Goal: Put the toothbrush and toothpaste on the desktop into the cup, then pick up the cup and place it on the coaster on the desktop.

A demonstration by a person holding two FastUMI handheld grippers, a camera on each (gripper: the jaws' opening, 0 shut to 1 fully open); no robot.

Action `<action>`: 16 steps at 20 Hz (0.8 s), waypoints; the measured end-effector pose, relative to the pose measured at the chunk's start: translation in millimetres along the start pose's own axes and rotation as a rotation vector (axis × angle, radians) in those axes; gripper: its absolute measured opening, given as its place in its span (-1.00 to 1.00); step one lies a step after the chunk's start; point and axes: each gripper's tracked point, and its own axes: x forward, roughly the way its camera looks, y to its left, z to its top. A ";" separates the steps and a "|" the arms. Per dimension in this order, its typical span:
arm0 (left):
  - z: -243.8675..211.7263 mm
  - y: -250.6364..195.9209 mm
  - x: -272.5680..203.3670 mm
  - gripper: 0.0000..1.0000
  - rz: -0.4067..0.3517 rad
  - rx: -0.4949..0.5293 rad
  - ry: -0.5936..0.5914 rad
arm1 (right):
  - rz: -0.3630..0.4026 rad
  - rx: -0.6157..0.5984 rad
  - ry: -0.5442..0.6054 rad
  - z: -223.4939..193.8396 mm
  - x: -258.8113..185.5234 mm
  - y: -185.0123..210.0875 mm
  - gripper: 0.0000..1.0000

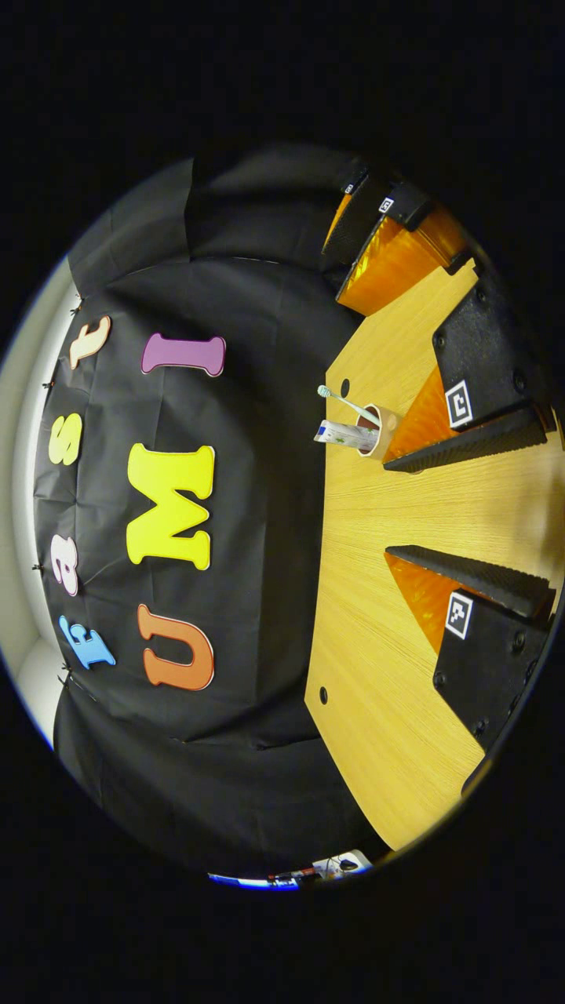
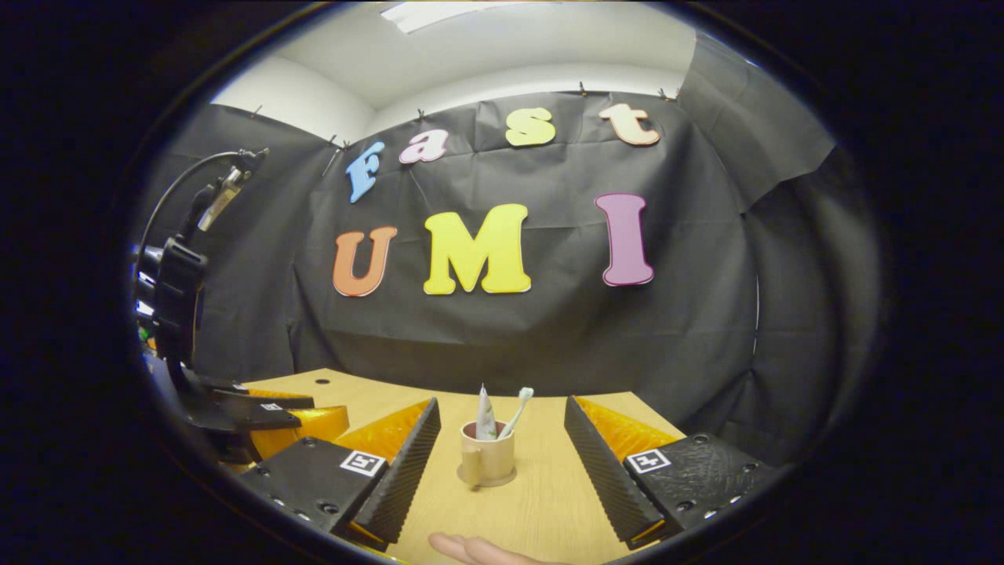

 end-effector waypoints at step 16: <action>1.8 -4.4 -2.2 0.24 0.004 0.041 -0.032 | -0.024 0.001 -0.003 2.0 0.4 -3.2 0.90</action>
